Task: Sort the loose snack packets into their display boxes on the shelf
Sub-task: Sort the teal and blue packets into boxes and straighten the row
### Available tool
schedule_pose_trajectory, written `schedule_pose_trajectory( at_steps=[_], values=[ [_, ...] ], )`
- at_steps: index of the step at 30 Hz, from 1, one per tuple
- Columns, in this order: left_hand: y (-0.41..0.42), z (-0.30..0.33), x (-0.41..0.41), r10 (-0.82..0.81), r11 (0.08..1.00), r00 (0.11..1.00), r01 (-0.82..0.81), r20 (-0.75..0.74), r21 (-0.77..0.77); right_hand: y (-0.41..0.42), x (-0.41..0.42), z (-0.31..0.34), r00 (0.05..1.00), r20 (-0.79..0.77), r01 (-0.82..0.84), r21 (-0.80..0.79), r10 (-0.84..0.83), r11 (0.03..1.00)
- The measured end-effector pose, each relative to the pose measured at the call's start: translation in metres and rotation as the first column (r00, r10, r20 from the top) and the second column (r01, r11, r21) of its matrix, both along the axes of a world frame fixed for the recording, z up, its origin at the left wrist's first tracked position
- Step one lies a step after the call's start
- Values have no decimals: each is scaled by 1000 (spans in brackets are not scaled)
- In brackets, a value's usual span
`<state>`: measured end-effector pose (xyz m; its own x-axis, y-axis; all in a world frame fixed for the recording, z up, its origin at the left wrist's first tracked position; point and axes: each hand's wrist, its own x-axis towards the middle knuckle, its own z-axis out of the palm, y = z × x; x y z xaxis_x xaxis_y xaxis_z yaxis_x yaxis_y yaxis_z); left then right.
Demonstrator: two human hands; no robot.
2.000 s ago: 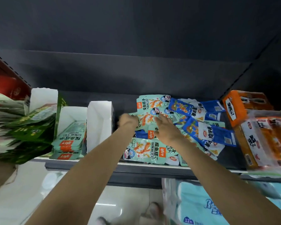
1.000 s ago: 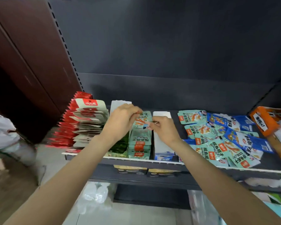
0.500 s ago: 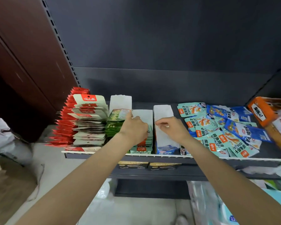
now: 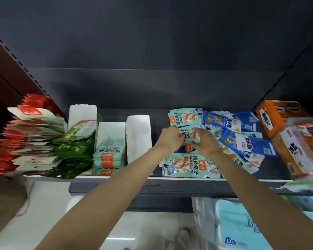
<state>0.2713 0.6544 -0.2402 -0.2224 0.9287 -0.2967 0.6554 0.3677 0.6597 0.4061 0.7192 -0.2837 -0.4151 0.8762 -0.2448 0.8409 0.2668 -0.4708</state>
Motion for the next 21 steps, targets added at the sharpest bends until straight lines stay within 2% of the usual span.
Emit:
schedule_pose_trajectory(
  at_steps=[2, 5, 10, 13, 17, 21],
  values=[
    [20, -19, 13, 115, 986, 993, -111, 28, -122, 13, 15, -7, 998, 54, -36, -67, 40, 997],
    [39, -45, 21, 322, 915, 946, -303, 30, -266, 28, 30, -16, 984, 116, -116, -141, 133, 983],
    [60, -64, 23, 520, 815, 854, -500, -12, -294, 37, 37, -26, 984, 71, -151, -174, 165, 973],
    [62, -53, 28, 524, 830, 852, -516, -21, -210, 36, 37, -27, 986, 48, -148, -165, 158, 975],
    [50, -27, 32, 410, 911, 912, -410, 24, 35, 34, 33, -18, 993, -21, -117, -89, 115, 989],
    [30, 5, 18, 264, 934, 954, -217, -141, 284, 28, 20, 7, 972, -206, -94, 76, 108, 993]
  ],
)
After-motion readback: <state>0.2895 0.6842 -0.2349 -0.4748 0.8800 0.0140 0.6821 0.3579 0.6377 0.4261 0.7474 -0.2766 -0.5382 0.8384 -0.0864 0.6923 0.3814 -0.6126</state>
